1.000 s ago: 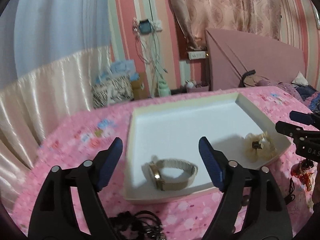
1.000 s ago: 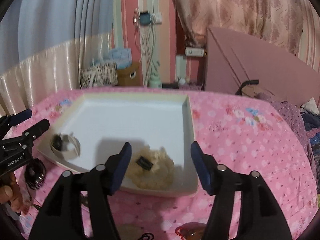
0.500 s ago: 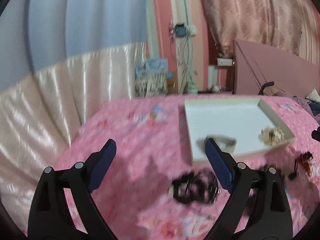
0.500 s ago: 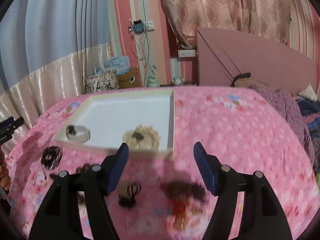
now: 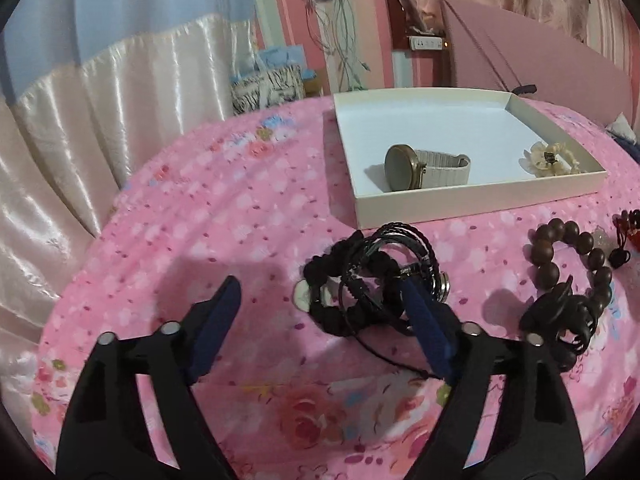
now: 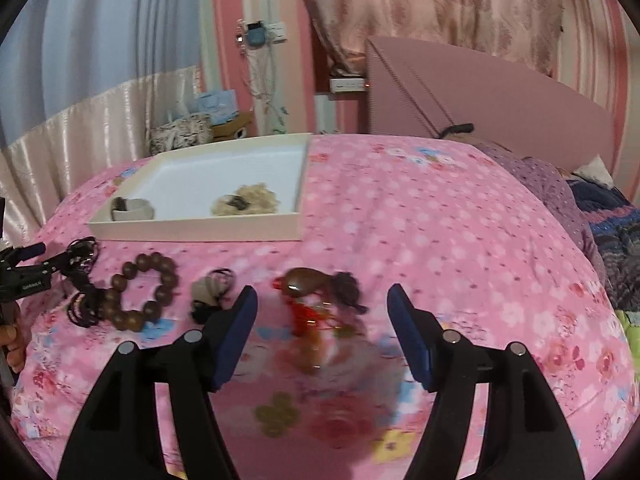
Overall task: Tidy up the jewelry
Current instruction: 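Lower the left tool onto the black cord bundle and close it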
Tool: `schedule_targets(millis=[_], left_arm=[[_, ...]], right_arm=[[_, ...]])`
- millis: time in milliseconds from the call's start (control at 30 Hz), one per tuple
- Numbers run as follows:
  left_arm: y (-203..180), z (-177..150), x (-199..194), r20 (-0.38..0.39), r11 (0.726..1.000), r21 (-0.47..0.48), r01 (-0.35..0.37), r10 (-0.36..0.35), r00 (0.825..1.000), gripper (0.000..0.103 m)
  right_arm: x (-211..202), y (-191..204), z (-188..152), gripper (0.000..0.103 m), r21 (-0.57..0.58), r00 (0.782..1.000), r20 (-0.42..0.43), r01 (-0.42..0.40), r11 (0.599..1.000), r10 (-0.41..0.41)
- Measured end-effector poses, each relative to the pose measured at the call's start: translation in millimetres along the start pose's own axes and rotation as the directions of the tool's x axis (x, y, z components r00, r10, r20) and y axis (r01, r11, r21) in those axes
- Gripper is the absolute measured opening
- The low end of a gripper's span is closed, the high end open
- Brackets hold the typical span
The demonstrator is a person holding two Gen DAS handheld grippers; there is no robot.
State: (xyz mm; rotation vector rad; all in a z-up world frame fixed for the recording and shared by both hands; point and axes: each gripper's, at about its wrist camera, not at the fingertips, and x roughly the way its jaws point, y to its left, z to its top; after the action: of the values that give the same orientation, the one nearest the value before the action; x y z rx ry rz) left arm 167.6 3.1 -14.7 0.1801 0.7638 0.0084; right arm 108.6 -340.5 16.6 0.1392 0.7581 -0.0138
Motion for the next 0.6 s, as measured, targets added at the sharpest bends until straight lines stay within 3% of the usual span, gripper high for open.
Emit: schedule_targets(millis=[100, 167, 267, 333, 500, 600], left_arm=[[-3, 6, 10, -0.015, 1.000, 0.004, 0.009, -0.009, 1.000, 0.072], [-6, 9, 22, -0.054, 1.000, 0.001, 0.017, -0.017, 0.998, 0.045], [-5, 8, 25, -0.066, 0.999, -0.011, 0.035, -0.036, 0.997, 0.021], [-4, 8, 22, -0.054, 0.999, -0.017, 0.042, -0.043, 0.998, 0.015], [1, 7, -11, 0.035, 0.994, -0.029, 0.105, -0.104, 0.994, 0.013], [4, 11, -32, 0.091, 0.994, -0.032, 0.107, -0.104, 0.990, 0.011]], right_arm=[[7, -10, -3, 0.068, 0.019, 1.000, -0.011, 0.017, 1.000, -0.017], [14, -15, -5, 0.068, 0.033, 0.999, -0.028, 0.034, 0.999, -0.033], [14, -18, -7, 0.068, 0.053, 0.999, -0.027, 0.026, 0.998, -0.024], [15, -21, -8, 0.068, 0.063, 0.999, -0.033, 0.008, 0.998, -0.006], [9, -37, -5, 0.068, 0.062, 1.000, -0.016, -0.006, 0.998, 0.007], [5, -56, -4, 0.068, 0.088, 1.000, -0.001, -0.006, 0.996, 0.006]])
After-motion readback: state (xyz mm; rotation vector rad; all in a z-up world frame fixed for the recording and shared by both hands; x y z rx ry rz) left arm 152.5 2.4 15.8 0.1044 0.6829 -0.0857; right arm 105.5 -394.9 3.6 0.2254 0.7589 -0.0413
